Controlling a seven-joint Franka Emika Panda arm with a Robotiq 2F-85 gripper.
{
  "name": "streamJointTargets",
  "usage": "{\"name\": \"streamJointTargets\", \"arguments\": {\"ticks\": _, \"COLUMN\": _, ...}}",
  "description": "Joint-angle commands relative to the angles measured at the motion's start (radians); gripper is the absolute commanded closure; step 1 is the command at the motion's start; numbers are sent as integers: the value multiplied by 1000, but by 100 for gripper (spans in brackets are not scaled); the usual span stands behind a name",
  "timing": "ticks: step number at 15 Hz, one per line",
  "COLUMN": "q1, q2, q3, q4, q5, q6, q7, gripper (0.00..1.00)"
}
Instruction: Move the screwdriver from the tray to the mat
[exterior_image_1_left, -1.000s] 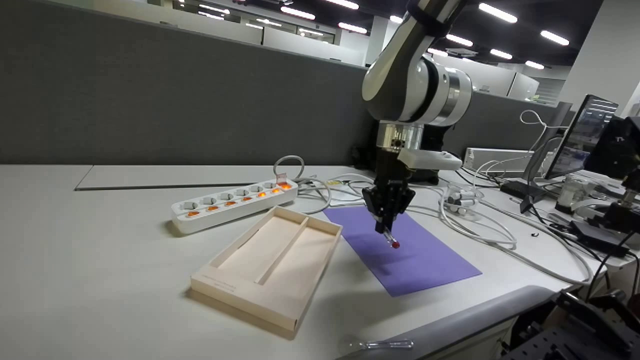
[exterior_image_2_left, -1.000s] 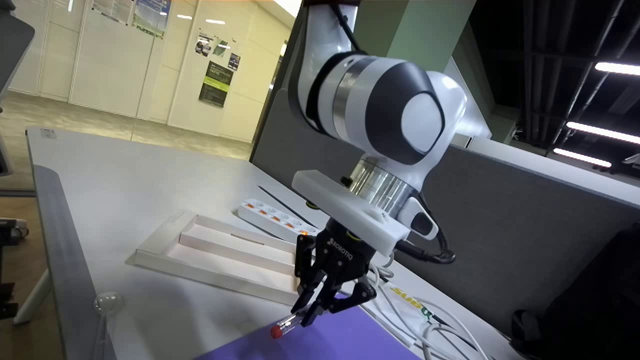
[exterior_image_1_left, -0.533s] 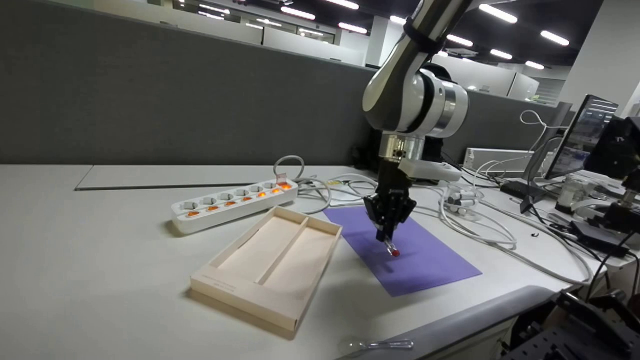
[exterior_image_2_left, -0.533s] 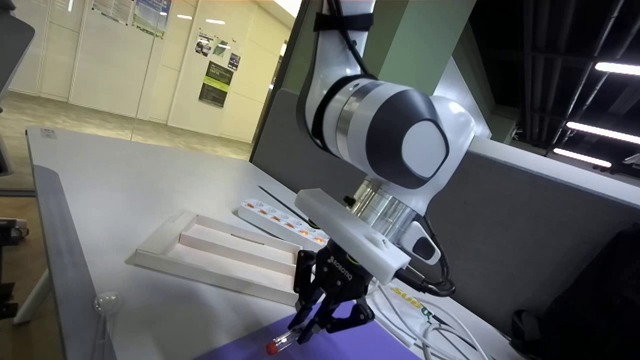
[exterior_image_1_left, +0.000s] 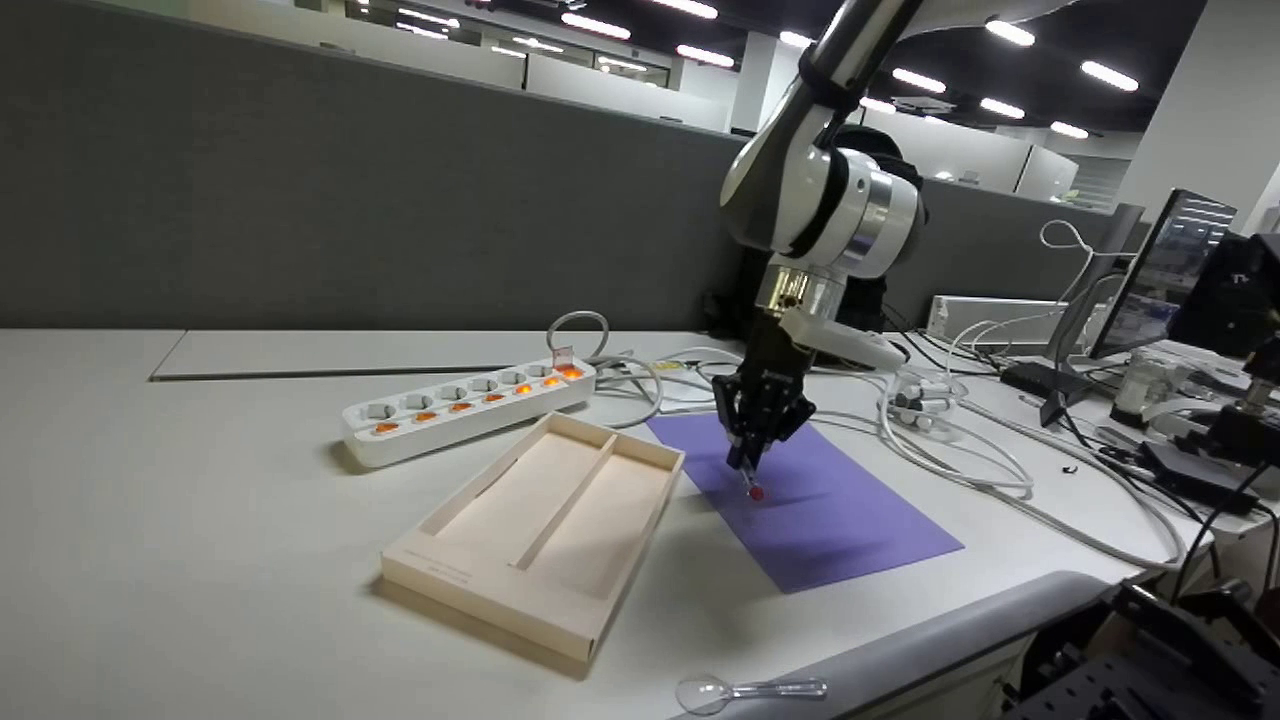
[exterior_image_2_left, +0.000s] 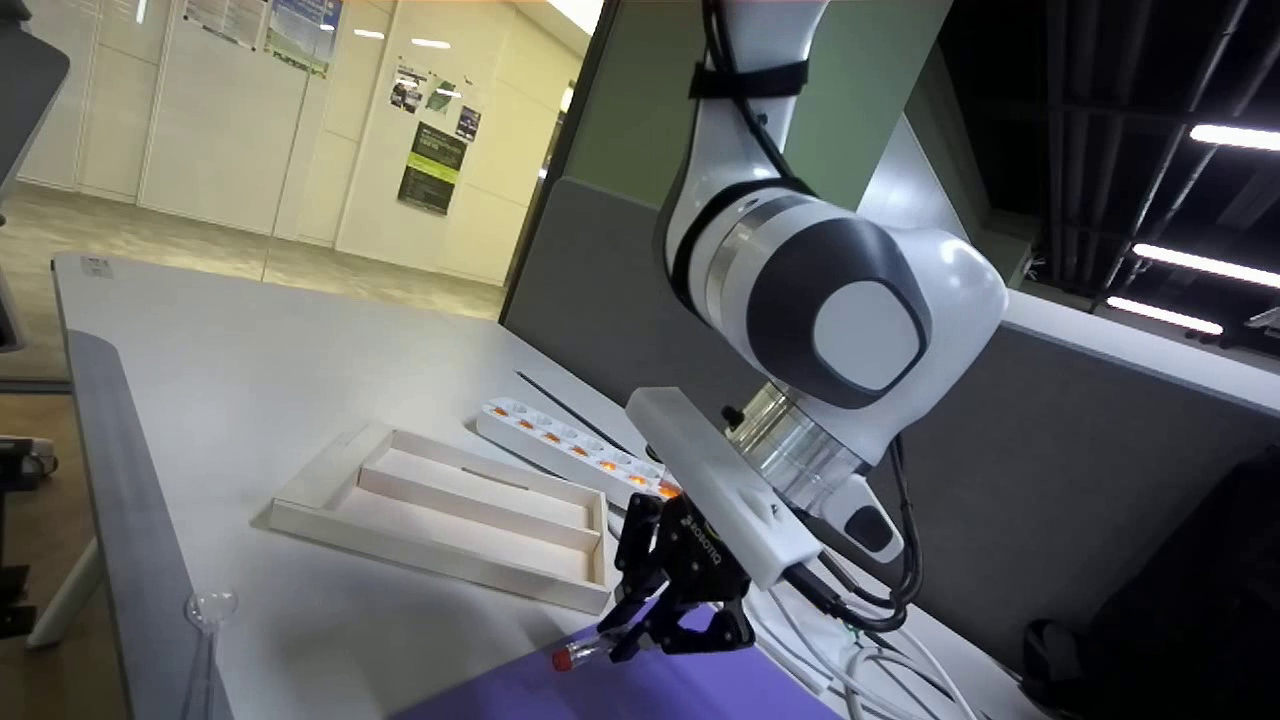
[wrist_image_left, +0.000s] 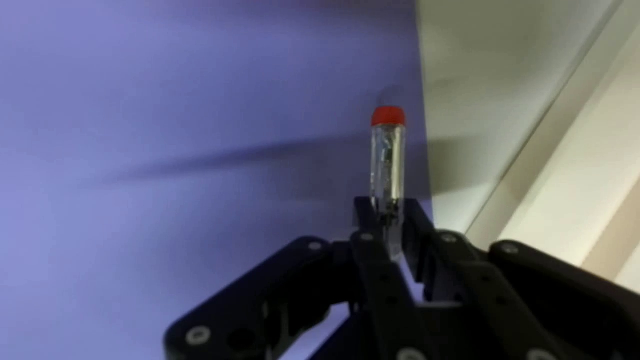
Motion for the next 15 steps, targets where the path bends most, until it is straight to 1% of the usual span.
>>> {"name": "streamJointTargets", "arguments": {"ticks": 1, "q1": -46, "q2": 53, "q3": 31, "q4": 63, "q5": 77, "q6": -23, "q7": -21, "gripper": 96}}
{"name": "streamJointTargets", "arguments": {"ticks": 9, "q1": -80, "q2": 113, "q3": 49, "q4": 109, "q5": 139, "q6": -42, "q7": -24, "gripper": 96}}
{"name": "streamJointTargets", "arguments": {"ticks": 10, "q1": -84, "q2": 115, "q3": 50, "q4": 111, "q5": 144, "q6": -49, "q7": -24, "gripper": 75}}
{"name": "streamJointTargets", "arguments": {"ticks": 11, "q1": -87, "q2": 116, "q3": 50, "q4": 113, "q5": 151, "q6": -53, "q7": -25, "gripper": 57}}
{"name": "streamJointTargets", "arguments": {"ticks": 12, "q1": -90, "q2": 118, "q3": 51, "q4": 115, "q5": 156, "q6": -56, "q7": -24, "gripper": 53}}
{"name": "streamJointTargets", "arguments": {"ticks": 13, "q1": -91, "q2": 120, "q3": 52, "q4": 117, "q5": 161, "q6": -59, "q7": -25, "gripper": 45}}
{"name": "streamJointTargets", "arguments": {"ticks": 15, "q1": -91, "q2": 112, "q3": 55, "q4": 116, "q5": 173, "q6": -67, "q7": -28, "gripper": 33}}
